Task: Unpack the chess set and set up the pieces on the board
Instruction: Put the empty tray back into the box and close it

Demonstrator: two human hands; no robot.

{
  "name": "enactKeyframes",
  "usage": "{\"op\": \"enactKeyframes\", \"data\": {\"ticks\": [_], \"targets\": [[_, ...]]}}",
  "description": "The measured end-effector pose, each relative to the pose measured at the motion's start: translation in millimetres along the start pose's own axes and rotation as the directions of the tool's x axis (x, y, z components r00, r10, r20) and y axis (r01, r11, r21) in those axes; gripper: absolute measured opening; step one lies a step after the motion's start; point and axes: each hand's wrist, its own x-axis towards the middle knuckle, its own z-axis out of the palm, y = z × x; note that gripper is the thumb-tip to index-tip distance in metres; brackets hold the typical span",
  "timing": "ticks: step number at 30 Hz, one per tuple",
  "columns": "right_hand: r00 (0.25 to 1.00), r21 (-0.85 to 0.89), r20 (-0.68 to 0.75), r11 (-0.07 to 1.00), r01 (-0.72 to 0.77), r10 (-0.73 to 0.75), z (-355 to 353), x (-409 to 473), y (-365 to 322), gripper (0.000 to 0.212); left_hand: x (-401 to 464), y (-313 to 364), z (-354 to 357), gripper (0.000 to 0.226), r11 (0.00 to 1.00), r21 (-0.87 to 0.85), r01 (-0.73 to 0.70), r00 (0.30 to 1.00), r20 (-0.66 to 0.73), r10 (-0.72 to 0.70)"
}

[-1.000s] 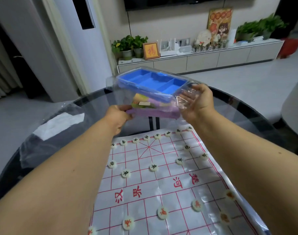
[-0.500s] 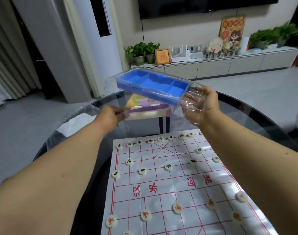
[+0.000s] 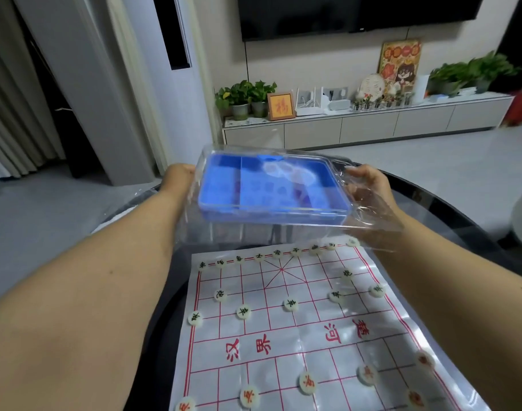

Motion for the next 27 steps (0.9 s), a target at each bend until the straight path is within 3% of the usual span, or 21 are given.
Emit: {"op": "enactKeyframes", "data": {"ticks": [3,5,6,10,13,19,27], "targets": [[0.998,-0.010,-0.041,0.999,0.052,-0.052,-7.1,-1.2,-1.4,0.017,6.0,5.3,3.5,0.027,0.967,0.195,-0.167,0.985,-0.011,0.172],[0.995,0.000,-0.076,0.998,0.059,-0.059,-12.7,-0.5,-1.6,0.026,-1.0,10.7,10.2,0.006,0.903,0.300,-0.306,0.950,0.031,0.311],[0.995,-0.018,-0.083,0.998,0.063,-0.064,-13.6,-2.4,-0.5,0.035,-2.7,11.3,12.0,0.006,0.872,0.344,-0.349,0.934,0.052,0.353],[0.986,0.021,-0.167,1.000,-0.007,0.011,-20.6,-12.2,2.3,0.041,-4.2,10.8,17.9,0.029,0.732,0.494,-0.469,0.876,0.156,0.456],[0.980,0.026,-0.182,0.997,-0.071,0.074,-27.8,-14.4,1.4,0.049,-0.5,7.4,20.3,0.048,0.690,0.519,-0.505,0.855,0.194,0.480],[0.950,0.091,-0.267,0.986,-0.140,0.160,-30.8,-16.3,-0.7,0.030,-8.0,12.2,25.1,0.024,0.743,0.461,-0.484,0.873,0.201,0.444],[0.961,0.118,-0.206,0.979,-0.165,0.187,-25.9,-18.3,0.2,0.034,-16.7,11.0,23.3,0.044,0.781,0.413,-0.467,0.884,0.190,0.428]]}}
